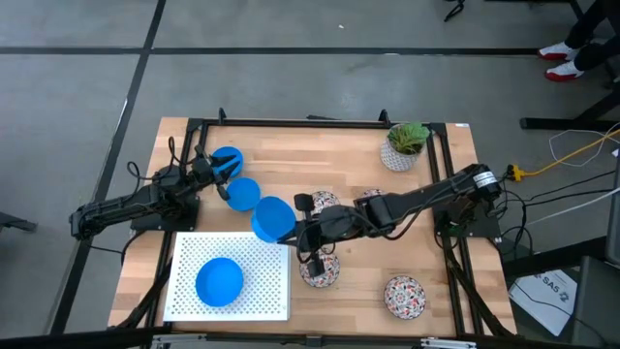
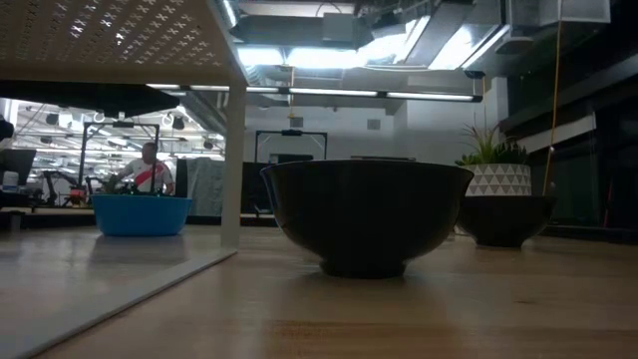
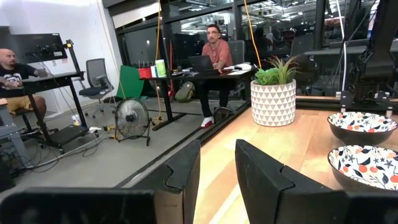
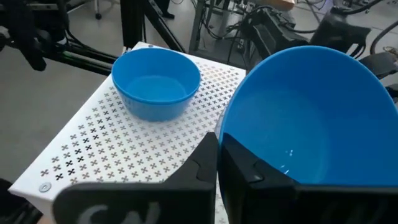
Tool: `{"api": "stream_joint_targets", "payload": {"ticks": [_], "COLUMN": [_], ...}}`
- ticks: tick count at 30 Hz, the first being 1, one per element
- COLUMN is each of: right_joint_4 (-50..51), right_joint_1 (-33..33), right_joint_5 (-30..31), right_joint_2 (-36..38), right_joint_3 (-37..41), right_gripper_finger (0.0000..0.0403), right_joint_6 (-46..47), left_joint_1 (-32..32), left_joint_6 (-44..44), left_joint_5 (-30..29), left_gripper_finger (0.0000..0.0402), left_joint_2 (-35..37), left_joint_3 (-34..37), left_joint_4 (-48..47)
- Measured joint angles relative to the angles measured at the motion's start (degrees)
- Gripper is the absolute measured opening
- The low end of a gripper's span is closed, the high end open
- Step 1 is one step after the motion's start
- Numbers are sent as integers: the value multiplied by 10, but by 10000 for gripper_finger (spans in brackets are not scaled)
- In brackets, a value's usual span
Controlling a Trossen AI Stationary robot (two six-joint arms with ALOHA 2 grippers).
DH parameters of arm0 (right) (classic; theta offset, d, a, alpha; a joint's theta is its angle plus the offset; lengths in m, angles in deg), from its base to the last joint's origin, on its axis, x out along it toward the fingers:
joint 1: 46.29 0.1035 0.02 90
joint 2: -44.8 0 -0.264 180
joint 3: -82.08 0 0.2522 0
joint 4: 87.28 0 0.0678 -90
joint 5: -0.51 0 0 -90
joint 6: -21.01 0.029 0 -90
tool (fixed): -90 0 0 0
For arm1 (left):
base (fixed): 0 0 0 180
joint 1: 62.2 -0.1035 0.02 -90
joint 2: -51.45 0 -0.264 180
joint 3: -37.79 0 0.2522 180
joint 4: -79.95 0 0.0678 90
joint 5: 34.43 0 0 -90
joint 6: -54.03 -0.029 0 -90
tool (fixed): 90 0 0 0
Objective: Pick & Place Mini bowls
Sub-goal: Stack the blue bowl on the stacked blue bowls on the shelf
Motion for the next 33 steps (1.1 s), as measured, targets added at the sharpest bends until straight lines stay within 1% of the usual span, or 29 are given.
{"api": "stream_joint_targets", "payload": {"ticks": [4, 7, 10, 19, 26, 33], "right_joint_4": [-9, -12, -2, 79, 113, 117], "right_joint_1": [3, 4, 5, 7, 9, 10], "right_joint_5": [22, 24, 23, 17, -24, -77], "right_joint_2": [0, -2, -13, -89, -163, -235], "right_joint_3": [0, 0, -21, -156, -258, -336], "right_gripper_finger": [8, 8, 8, 9, 9, 9], "right_joint_6": [2, 2, -3, -79, -118, -192], "left_joint_1": [0, 0, 0, 0, 0, 0], "left_joint_6": [0, 0, 0, 0, 0, 0], "left_joint_5": [0, 0, 0, 0, 0, 0], "left_gripper_finger": [98, 98, 98, 98, 98, 98], "left_joint_2": [0, 0, 0, 0, 0, 0], "left_joint_3": [0, 0, 0, 0, 0, 0], "left_joint_4": [0, 0, 0, 0, 0, 0]}}
